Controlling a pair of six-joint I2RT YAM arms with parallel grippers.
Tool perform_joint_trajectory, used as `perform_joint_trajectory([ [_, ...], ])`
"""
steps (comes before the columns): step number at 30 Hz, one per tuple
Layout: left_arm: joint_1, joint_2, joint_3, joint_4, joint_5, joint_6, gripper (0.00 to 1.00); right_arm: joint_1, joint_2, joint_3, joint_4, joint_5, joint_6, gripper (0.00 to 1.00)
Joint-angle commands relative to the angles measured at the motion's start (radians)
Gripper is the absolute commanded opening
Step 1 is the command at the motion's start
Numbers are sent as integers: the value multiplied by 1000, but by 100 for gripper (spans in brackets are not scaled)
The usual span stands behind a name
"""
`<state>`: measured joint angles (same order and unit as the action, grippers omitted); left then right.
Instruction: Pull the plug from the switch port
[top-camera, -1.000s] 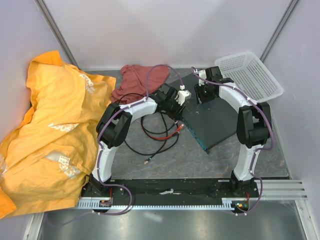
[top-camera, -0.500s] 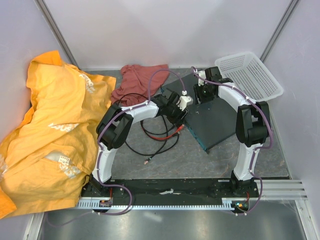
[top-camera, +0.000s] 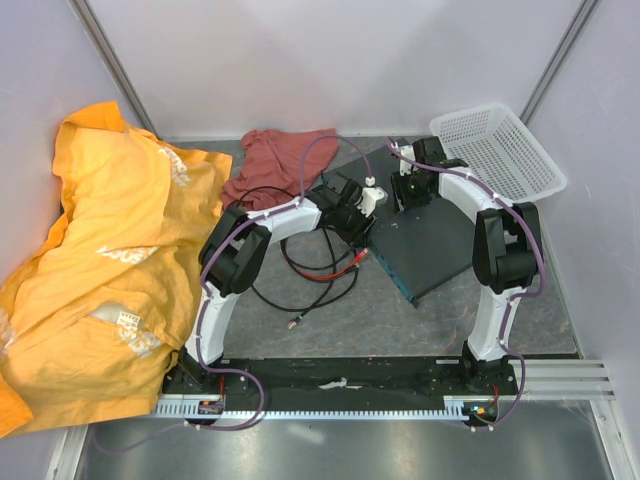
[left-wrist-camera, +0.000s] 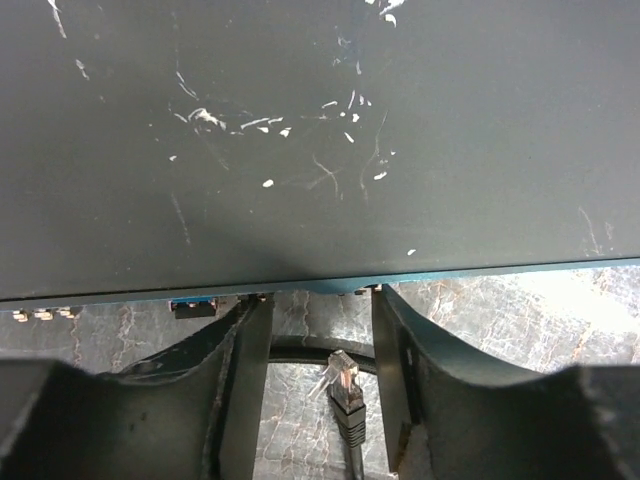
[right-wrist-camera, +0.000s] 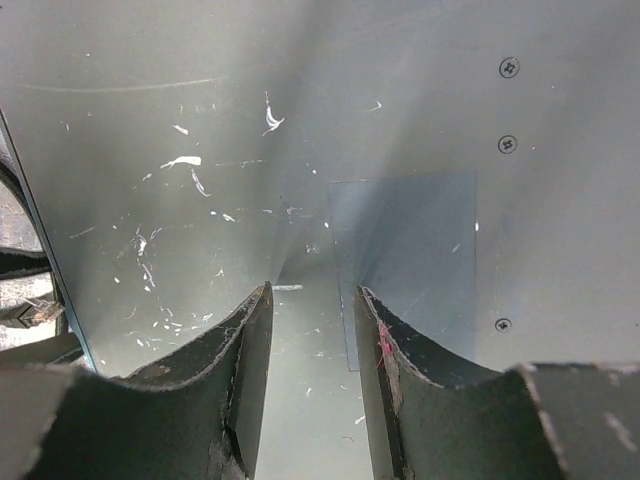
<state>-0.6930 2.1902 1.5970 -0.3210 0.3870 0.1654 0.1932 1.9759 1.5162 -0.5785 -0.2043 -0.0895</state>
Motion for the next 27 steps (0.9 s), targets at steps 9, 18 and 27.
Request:
perform_joint_trajectory([
  [9, -17, 37, 127, 65, -5, -98, 47, -15, -18, -10, 22, 6, 16, 46],
  [18, -43, -9, 73, 65, 41, -75, 44, -17, -22, -21, 25, 8, 16, 46],
  [27, -48, 17, 93, 97, -39, -66, 36, -17, -3, -13, 26, 5, 17, 47],
])
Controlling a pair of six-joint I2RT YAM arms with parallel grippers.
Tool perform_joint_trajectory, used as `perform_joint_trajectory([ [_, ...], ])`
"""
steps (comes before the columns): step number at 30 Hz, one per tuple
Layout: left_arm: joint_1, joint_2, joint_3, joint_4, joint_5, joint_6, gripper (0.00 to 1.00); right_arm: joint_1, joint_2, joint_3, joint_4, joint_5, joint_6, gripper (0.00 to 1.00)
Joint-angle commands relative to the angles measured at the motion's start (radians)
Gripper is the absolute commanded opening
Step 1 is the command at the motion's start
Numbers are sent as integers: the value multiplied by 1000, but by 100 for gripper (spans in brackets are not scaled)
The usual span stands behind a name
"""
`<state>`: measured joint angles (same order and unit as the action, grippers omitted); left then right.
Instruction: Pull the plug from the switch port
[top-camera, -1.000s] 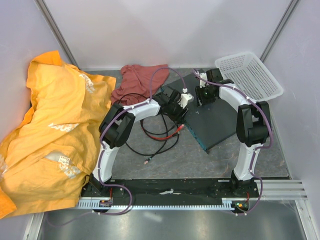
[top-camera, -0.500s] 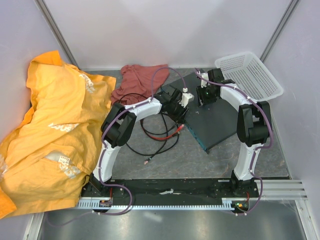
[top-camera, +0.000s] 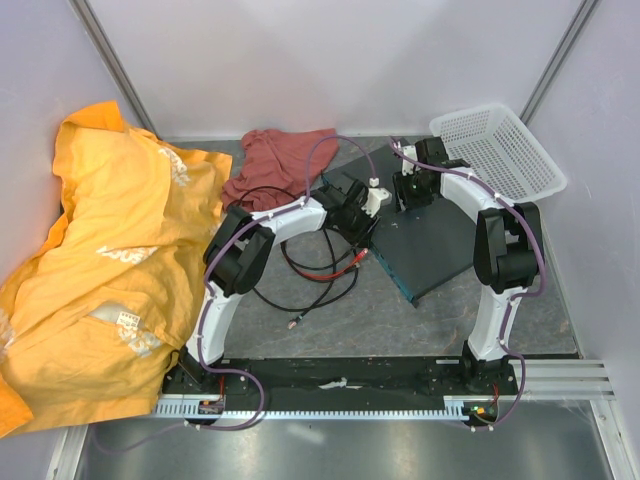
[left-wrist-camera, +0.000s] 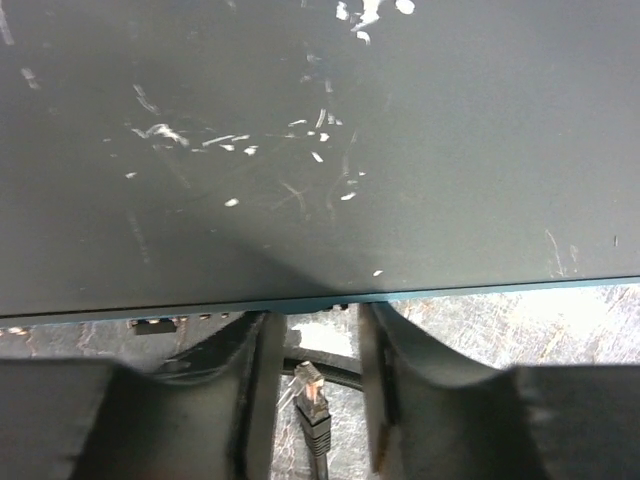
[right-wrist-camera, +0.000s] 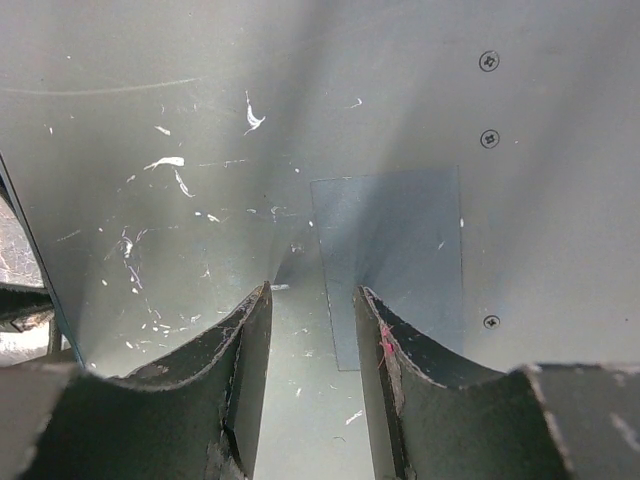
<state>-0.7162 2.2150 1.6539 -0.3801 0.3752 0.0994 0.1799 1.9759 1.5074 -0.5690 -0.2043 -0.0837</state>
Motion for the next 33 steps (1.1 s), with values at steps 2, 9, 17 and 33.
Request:
perform_joint_trajectory([
  [2, -25, -3, 46, 158, -12, -13, 21, -2, 0, -7, 17, 9, 9, 47],
  [9, -22, -37, 8, 168, -6, -23, 2, -3, -89, -125, 12, 45, 25, 42],
  [17, -9, -133, -146, 231, 11, -27, 2, -10, -324, -288, 52, -33, -31, 40],
  [33, 29, -242, -348, 224, 19, -20, 2, 29, -434, -418, -11, -268, -202, 36],
])
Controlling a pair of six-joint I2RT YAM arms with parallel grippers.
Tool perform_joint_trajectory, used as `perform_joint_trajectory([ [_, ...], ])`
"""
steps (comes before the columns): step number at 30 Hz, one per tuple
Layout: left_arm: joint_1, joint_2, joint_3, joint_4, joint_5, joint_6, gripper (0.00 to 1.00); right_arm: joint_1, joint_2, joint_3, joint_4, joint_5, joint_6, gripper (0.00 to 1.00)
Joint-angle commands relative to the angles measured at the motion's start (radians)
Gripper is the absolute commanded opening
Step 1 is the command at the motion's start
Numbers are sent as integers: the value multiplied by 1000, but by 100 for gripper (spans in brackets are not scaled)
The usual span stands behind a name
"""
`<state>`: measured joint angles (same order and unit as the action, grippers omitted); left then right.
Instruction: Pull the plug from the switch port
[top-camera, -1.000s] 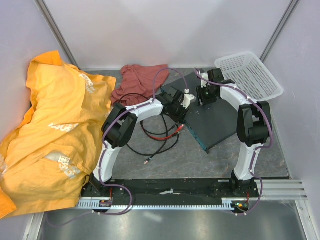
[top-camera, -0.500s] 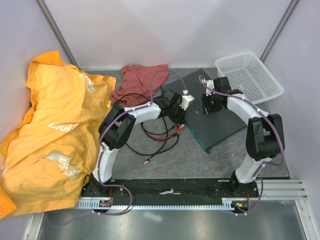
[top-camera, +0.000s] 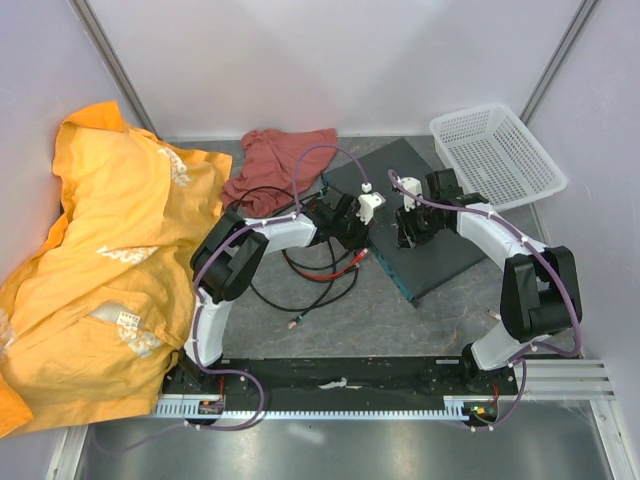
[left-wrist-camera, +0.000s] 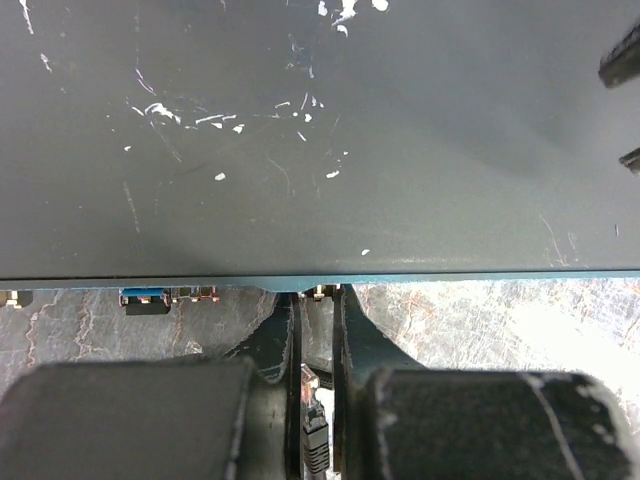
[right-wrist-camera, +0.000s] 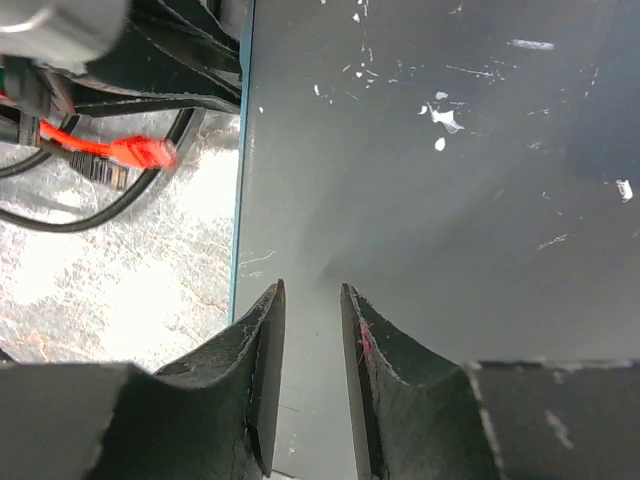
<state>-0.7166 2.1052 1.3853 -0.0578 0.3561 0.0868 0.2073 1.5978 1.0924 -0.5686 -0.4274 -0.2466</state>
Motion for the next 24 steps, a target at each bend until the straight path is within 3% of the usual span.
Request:
perform_joint_trajectory([
  [1, 32, -142, -89, -96, 47, -13, 2, 0, -64, -9, -13, -45, -51, 36],
  [10, 45, -215, -97, -88, 86, -39, 2, 24, -84, -25, -94, -123, -128, 32],
  [17, 45, -192, -88, -86, 130, -33, 1, 92, -113, -84, -85, -80, -180, 31],
  [19, 43, -162, -72, -96, 149, -27, 20, 96, -121, -86, -86, -76, -178, 32],
  [21, 42, -142, -59, -97, 158, -33, 32, 104, -127, -83, -85, -68, -169, 32],
  [24, 32, -108, -36, -79, 146, -35, 38, 107, -118, -75, -83, -62, -154, 33],
])
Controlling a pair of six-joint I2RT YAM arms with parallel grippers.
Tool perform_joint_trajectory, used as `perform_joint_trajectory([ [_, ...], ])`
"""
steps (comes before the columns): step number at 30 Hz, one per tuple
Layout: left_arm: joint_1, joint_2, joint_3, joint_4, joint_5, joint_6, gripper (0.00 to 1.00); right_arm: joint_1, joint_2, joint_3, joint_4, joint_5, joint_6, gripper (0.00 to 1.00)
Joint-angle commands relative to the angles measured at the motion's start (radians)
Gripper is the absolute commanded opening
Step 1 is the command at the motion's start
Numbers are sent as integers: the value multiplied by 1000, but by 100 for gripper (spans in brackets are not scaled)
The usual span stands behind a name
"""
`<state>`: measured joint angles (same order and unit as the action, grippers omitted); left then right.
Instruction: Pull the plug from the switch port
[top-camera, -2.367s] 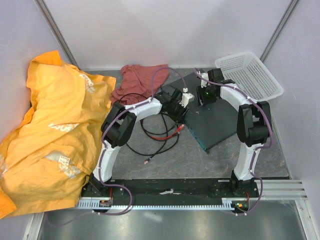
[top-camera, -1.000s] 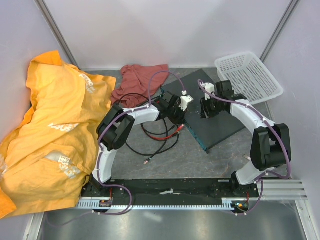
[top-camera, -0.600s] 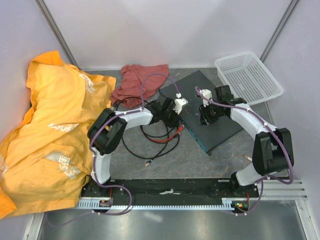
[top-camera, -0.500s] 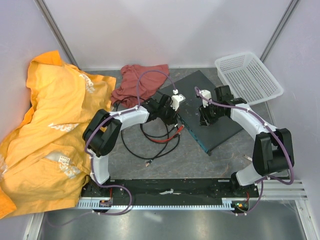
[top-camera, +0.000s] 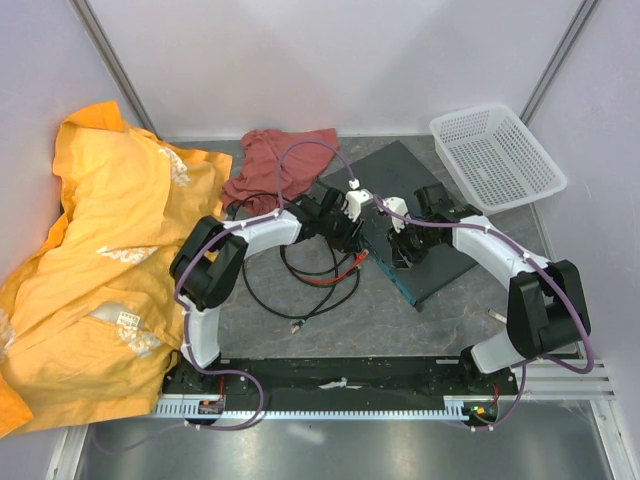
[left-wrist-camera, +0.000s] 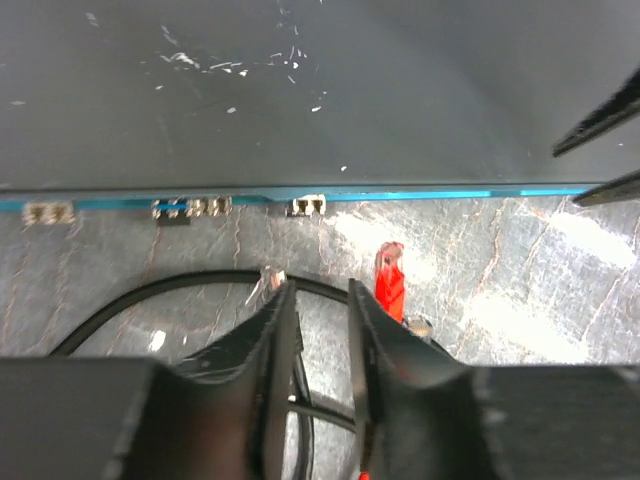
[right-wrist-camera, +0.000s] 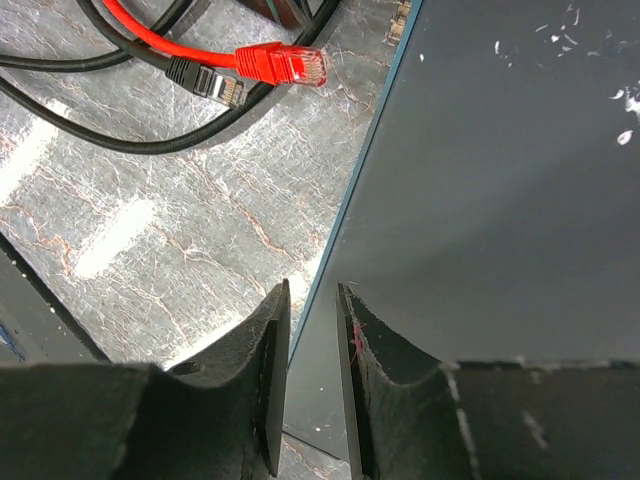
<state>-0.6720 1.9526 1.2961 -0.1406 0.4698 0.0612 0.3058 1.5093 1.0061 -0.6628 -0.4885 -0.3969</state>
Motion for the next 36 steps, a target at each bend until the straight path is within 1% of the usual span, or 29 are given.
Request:
perform_joint_trajectory([
  [1, -15, 63, 61, 7, 26, -6, 39, 10, -27, 11, 9, 4, 3, 33],
  [3, -17, 83, 89, 6, 21, -8, 42, 9, -24, 11, 9, 5, 7, 34],
  [6, -20, 111, 117, 7, 18, -8, 43, 10, -31, 8, 12, 16, 16, 34],
  [10, -24, 124, 120, 48, 18, -35, 43, 9, -38, -3, 15, 31, 23, 34],
  [17, -43, 160, 144, 93, -59, -40, 45, 9, -63, -4, 11, 41, 32, 35],
  [23, -54, 200, 203, 108, -69, -52, 44, 9, -70, -23, 3, 39, 9, 35],
  [25, -55, 212, 215, 110, -76, -52, 41, 10, -73, -26, 2, 39, -2, 36],
  [27, -55, 218, 223, 108, -80, -52, 26, 12, -81, -35, 3, 41, -16, 36],
  [28, -55, 220, 223, 113, -73, -47, 17, 18, -84, -41, 8, 44, -28, 36],
  [29, -55, 215, 217, 116, -71, -46, 2, 21, -87, -55, 12, 45, -37, 36],
  [33, -54, 201, 198, 136, -69, -52, 1, 68, -87, -66, 43, 64, -63, 35],
  [34, -54, 201, 200, 136, -80, -90, 2, 85, -87, -67, 49, 65, -68, 35],
  [36, -54, 195, 192, 136, -86, -96, 2, 105, -89, -69, 64, 76, -86, 35],
])
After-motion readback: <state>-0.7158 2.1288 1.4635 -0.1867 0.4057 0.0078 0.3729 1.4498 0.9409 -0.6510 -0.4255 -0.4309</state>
